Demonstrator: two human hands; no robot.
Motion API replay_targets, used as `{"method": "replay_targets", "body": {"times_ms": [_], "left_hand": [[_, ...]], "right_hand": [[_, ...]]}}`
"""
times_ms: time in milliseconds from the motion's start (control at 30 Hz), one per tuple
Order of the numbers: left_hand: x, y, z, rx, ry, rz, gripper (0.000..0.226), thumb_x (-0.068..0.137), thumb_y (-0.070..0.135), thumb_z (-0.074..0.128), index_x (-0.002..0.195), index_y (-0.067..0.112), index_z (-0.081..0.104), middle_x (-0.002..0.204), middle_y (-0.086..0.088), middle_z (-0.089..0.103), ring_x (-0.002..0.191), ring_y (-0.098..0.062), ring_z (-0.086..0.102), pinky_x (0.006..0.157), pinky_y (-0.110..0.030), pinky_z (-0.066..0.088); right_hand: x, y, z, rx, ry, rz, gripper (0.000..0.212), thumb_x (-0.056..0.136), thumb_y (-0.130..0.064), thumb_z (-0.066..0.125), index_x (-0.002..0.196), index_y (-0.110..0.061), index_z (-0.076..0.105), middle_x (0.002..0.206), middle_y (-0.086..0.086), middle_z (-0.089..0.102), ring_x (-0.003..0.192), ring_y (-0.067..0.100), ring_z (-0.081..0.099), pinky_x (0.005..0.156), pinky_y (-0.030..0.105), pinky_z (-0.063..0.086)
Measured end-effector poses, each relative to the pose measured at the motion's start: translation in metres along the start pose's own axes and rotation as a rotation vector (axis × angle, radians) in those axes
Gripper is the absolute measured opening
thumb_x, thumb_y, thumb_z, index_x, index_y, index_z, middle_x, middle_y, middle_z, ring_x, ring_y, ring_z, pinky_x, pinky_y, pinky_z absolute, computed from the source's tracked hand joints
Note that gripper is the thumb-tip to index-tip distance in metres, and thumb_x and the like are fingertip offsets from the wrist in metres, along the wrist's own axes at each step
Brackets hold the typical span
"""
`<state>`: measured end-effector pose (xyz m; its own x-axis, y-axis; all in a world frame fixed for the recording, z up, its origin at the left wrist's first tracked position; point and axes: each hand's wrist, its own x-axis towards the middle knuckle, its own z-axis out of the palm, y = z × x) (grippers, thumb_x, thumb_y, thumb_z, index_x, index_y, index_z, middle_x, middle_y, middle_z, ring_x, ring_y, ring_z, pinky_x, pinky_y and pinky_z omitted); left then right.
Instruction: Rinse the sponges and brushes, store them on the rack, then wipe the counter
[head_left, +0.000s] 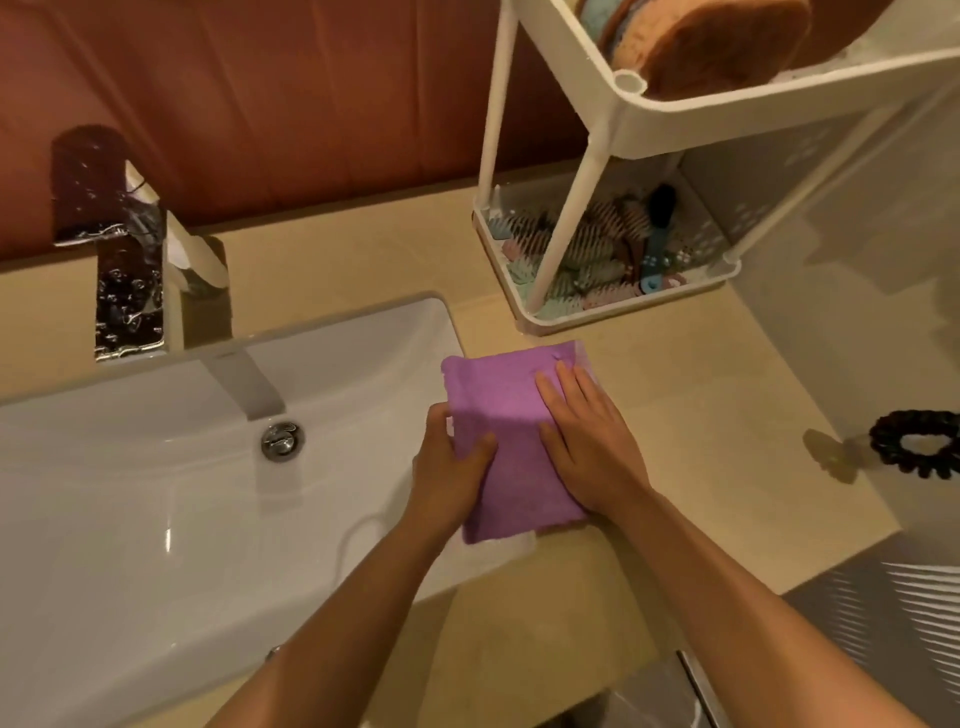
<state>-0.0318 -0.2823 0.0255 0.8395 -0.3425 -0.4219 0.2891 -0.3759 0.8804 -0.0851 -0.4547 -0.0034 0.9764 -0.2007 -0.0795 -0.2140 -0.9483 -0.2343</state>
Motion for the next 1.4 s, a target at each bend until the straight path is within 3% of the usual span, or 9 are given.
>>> {"method": "replay_targets", "body": {"times_ms": [133,233,300,433,600,933,1033,1233,1400], "left_hand": [[-0.013,0.003,0.033,0.382,-0.012,0.055,0.042,0.088,0.034,0.058,0.119,0.012,0.040,0.107,-0.007,0.059,0.093,-0.024,0.058,0.068,-0.027,0.040],[-0.022,-0.002,0.054,0.797,0.085,0.259,0.062,0.079,0.060,0.053,0.117,0.012,0.048,0.111,-0.006,0.054,0.100,-0.024,0.053,0.072,-0.028,0.036],[-0.024,-0.006,0.062,0.868,0.120,0.406,0.078,0.075,0.072,0.040,0.124,0.012,0.049,0.120,-0.007,0.054,0.106,-0.024,0.050,0.080,-0.030,0.040],[-0.024,-0.025,0.085,1.141,-0.010,0.785,0.059,0.091,0.046,0.031,0.135,0.010,0.046,0.142,-0.012,0.047,0.133,-0.026,0.029,0.107,-0.043,0.029],[-0.037,-0.031,0.108,1.171,-0.166,0.724,0.065,0.097,0.049,0.007,0.140,0.008,0.033,0.143,-0.012,0.046,0.133,-0.026,0.042,0.109,-0.036,0.021],[-0.037,-0.012,0.153,1.220,-0.348,0.648,0.069,0.080,0.054,0.032,0.131,0.009,0.042,0.133,-0.012,0.056,0.124,-0.026,0.053,0.100,-0.035,0.033],[-0.035,-0.009,0.144,1.198,-0.311,0.717,0.067,0.084,0.051,0.039,0.133,0.007,0.050,0.137,-0.015,0.052,0.127,-0.028,0.050,0.098,-0.033,0.044],[-0.039,0.007,0.099,1.256,-0.452,0.832,0.058,0.099,0.035,0.034,0.149,0.011,0.019,0.158,-0.010,0.014,0.145,-0.023,0.014,0.115,-0.034,0.013],[-0.049,0.003,0.036,1.283,-0.397,0.813,0.042,0.093,0.038,0.034,0.125,0.013,0.045,0.134,-0.011,0.046,0.119,-0.028,0.044,0.093,-0.035,0.033]], "right_hand": [[-0.030,0.034,-0.008,-0.024,-0.025,0.025,0.060,0.093,-0.045,0.020,0.147,-0.021,0.027,0.155,0.007,0.025,0.145,0.023,0.018,0.114,0.035,0.021],[-0.050,0.059,-0.015,-0.054,-0.031,0.016,0.059,0.093,-0.045,0.022,0.146,-0.019,0.029,0.154,0.009,0.027,0.145,0.024,0.020,0.113,0.035,0.023],[-0.059,0.071,-0.017,-0.061,-0.029,0.010,0.058,0.094,-0.044,0.023,0.145,-0.019,0.031,0.154,0.009,0.027,0.144,0.022,0.020,0.114,0.031,0.020],[-0.074,0.092,-0.020,-0.043,-0.021,-0.011,0.057,0.093,-0.043,0.026,0.146,-0.020,0.031,0.155,0.009,0.025,0.145,0.021,0.017,0.114,0.028,0.016],[-0.084,0.121,-0.026,-0.022,-0.027,-0.089,0.057,0.093,-0.043,0.029,0.146,-0.022,0.029,0.155,0.006,0.022,0.145,0.017,0.012,0.113,0.024,0.013],[-0.096,0.162,-0.039,-0.101,-0.138,-0.032,0.063,0.089,-0.060,0.007,0.145,-0.033,0.001,0.154,-0.009,-0.003,0.145,0.008,-0.002,0.115,0.027,0.005],[-0.096,0.150,-0.045,-0.107,-0.104,0.023,0.066,0.087,-0.051,0.012,0.147,-0.027,0.021,0.157,-0.002,0.015,0.145,0.012,0.011,0.113,0.029,0.004],[-0.086,0.098,-0.056,-0.095,-0.021,0.048,0.068,0.085,-0.045,0.015,0.135,-0.012,0.049,0.148,0.010,0.040,0.138,0.026,0.035,0.114,0.036,0.014],[-0.070,0.041,-0.049,-0.062,-0.052,-0.112,0.071,0.083,-0.044,0.010,0.136,-0.015,0.046,0.149,0.007,0.038,0.140,0.022,0.032,0.114,0.038,0.017]]}}
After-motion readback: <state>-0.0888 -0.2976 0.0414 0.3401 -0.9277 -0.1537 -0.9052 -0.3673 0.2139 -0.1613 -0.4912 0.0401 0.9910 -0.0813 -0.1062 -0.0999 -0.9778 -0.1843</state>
